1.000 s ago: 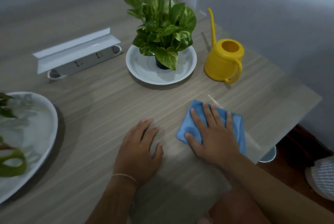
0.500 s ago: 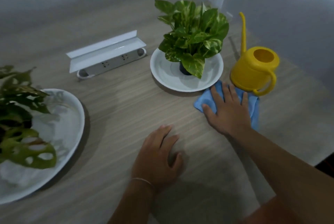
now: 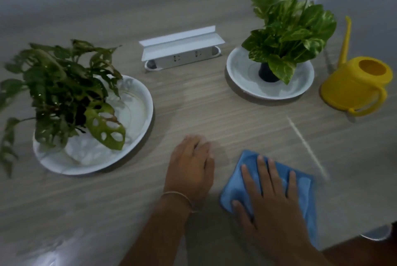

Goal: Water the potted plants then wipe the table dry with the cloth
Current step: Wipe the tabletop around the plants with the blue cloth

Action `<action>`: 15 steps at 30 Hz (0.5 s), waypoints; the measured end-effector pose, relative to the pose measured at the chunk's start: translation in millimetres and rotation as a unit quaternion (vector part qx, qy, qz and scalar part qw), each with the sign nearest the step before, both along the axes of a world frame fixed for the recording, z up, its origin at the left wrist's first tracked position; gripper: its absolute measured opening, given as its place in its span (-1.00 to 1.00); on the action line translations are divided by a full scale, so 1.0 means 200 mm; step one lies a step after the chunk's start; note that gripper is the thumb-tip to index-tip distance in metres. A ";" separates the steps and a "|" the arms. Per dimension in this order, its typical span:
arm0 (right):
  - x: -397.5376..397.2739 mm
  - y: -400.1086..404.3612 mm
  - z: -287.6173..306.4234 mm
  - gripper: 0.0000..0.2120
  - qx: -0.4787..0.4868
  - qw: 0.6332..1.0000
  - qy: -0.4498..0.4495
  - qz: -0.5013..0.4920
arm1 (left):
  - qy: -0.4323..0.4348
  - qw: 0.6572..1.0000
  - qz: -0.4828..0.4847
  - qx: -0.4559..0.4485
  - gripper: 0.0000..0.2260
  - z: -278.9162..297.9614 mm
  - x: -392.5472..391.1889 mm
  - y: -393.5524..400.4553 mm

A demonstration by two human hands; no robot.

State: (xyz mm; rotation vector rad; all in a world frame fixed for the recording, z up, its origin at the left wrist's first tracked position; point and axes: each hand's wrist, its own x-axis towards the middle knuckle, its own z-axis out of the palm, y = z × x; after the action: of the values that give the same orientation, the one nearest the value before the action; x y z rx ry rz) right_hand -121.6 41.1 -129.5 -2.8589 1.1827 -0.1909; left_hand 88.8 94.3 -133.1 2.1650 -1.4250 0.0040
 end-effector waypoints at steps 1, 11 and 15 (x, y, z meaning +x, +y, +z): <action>0.02 0.06 -0.01 -0.24 -0.006 1.000 -0.005 0.010 | -0.010 1.000 0.015 0.008 -0.65 0.00 0.04 0.08; 0.35 -0.01 0.01 -0.22 0.034 0.997 -0.002 0.073 | -0.017 0.997 0.054 0.047 -0.58 -0.01 0.25 0.46; 0.71 -0.27 0.00 -0.24 0.051 0.996 0.015 0.077 | -0.008 0.997 0.067 0.044 -0.56 0.00 0.23 0.47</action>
State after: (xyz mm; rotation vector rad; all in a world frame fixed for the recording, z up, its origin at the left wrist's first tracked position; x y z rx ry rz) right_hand 20.2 -13.6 -128.8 -2.8550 0.9401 -0.0800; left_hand 135.5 187.3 -133.5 2.3333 -1.3096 0.0078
